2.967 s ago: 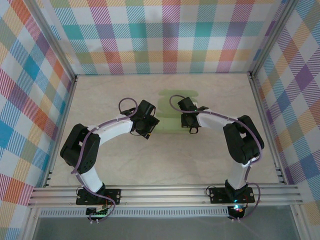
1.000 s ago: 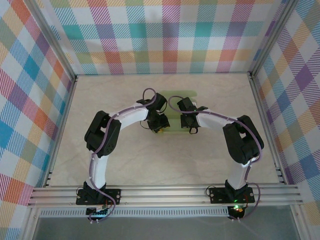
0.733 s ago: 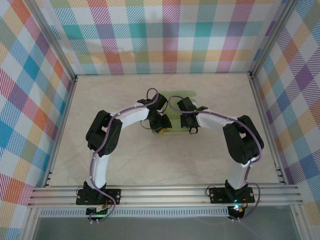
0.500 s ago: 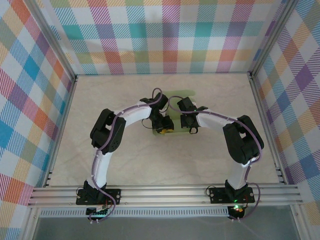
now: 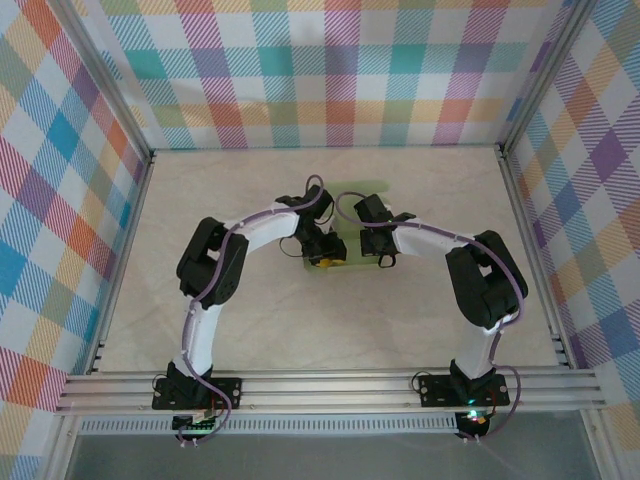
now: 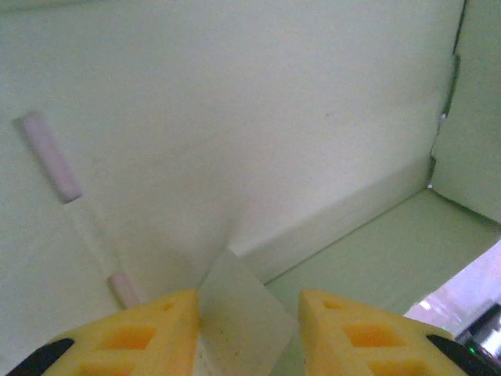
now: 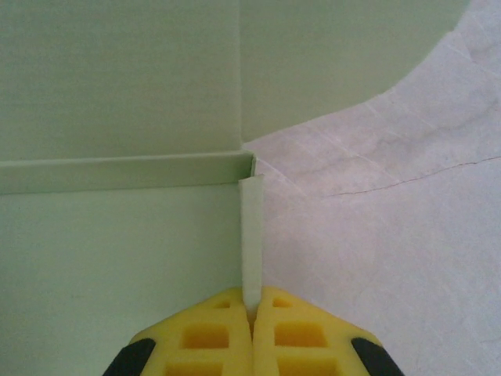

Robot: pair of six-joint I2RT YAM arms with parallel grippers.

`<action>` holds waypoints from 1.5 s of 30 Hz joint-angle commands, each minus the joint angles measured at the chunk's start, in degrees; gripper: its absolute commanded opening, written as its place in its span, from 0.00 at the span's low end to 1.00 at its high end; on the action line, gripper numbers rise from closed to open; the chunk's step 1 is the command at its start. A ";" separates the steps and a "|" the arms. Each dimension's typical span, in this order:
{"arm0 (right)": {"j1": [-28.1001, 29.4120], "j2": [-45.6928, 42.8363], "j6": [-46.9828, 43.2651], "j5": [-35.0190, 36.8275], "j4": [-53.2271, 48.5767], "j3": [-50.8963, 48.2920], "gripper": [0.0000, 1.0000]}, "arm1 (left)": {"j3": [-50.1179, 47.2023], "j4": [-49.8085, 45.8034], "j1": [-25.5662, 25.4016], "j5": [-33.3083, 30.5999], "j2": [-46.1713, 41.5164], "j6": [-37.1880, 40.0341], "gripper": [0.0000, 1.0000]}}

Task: Fold the paper box

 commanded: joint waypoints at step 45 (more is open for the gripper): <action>0.47 0.11 0.46 -2.45 1.50 -0.92 0.03 | -22.72 29.21 7.35 -22.88 -10.74 -44.50 0.00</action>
